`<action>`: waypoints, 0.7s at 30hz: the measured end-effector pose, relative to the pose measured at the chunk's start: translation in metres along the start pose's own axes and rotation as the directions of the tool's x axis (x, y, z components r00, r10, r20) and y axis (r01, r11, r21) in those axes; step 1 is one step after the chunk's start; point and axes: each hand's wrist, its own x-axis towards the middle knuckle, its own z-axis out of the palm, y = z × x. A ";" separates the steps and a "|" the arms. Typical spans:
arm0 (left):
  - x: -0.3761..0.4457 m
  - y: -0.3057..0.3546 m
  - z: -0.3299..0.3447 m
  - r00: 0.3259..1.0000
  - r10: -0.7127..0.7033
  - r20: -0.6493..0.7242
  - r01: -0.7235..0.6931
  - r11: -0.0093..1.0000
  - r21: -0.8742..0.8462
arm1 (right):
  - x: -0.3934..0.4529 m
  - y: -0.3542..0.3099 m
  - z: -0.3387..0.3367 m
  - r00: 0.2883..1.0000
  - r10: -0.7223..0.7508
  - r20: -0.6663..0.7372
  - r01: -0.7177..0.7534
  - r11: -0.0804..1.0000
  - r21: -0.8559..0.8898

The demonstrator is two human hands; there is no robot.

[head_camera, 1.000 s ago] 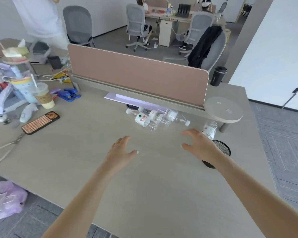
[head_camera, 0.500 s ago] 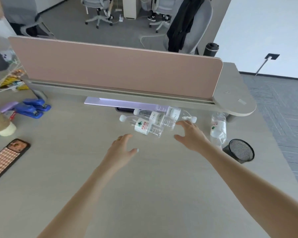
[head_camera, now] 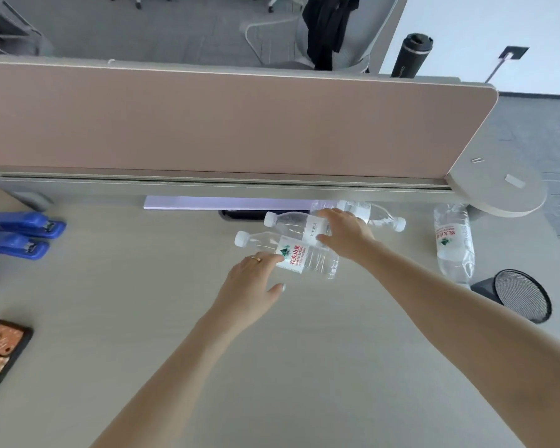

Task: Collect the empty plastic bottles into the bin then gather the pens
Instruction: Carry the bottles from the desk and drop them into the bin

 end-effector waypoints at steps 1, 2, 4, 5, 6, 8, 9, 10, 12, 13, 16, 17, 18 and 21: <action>0.005 -0.004 0.001 1.000 0.021 0.005 -0.021 0.999 0.027 | 0.005 -0.001 0.004 1.000 0.005 0.010 -0.005 1.000 -0.014; 0.009 -0.008 0.002 0.999 0.037 0.012 -0.038 0.998 0.042 | 0.009 -0.001 0.009 1.000 0.010 0.011 -0.009 1.000 -0.024; 0.018 -0.014 0.005 0.998 0.065 0.010 -0.065 0.996 0.058 | 0.013 0.000 0.017 1.000 0.010 -0.009 -0.010 0.999 -0.032; 0.022 -0.014 0.005 0.997 0.077 0.004 -0.077 0.995 0.067 | 0.013 0.001 0.020 1.000 0.004 -0.019 -0.005 0.999 -0.031; 0.026 -0.014 0.005 0.996 0.093 -0.009 -0.091 0.992 0.086 | 0.013 0.003 0.023 1.000 0.002 -0.024 -0.002 1.000 -0.029; 0.036 -0.012 0.008 0.988 0.151 -0.027 -0.144 0.973 0.181 | 0.010 0.005 0.028 0.999 0.013 -0.031 -0.013 1.000 -0.019; 0.041 -0.010 0.010 0.980 0.197 0.002 -0.191 0.951 0.242 | 0.008 0.007 0.030 0.999 0.021 -0.038 -0.022 1.000 -0.013; 0.046 -0.009 0.013 0.969 0.245 0.039 -0.245 0.920 0.305 | 0.005 0.009 0.031 0.999 0.028 -0.045 -0.029 1.000 -0.005; 0.058 -0.013 0.023 0.953 0.298 0.048 -0.291 0.867 0.405 | -0.002 0.014 0.033 0.998 0.047 -0.030 -0.046 0.999 0.013; 0.063 -0.013 0.026 0.950 0.303 0.070 -0.301 0.839 0.453 | -0.005 0.017 0.034 0.998 0.058 -0.009 -0.058 0.998 0.015; 0.068 -0.007 0.029 0.951 0.247 0.183 -0.308 0.766 0.565 | -0.019 0.027 0.038 0.993 0.094 0.067 -0.093 0.995 -0.025; 0.070 -0.010 0.035 0.957 0.227 0.179 -0.289 0.758 0.585 | -0.024 0.031 0.040 0.991 0.106 0.084 -0.103 0.994 -0.039; 0.070 -0.011 0.037 0.965 0.202 0.169 -0.264 0.753 0.603 | -0.030 0.033 0.041 0.989 0.118 0.095 -0.114 0.992 -0.044; 0.058 -0.008 0.039 0.977 0.176 0.124 -0.213 0.719 0.661 | -0.048 0.040 0.044 0.984 0.147 0.102 -0.144 0.989 -0.033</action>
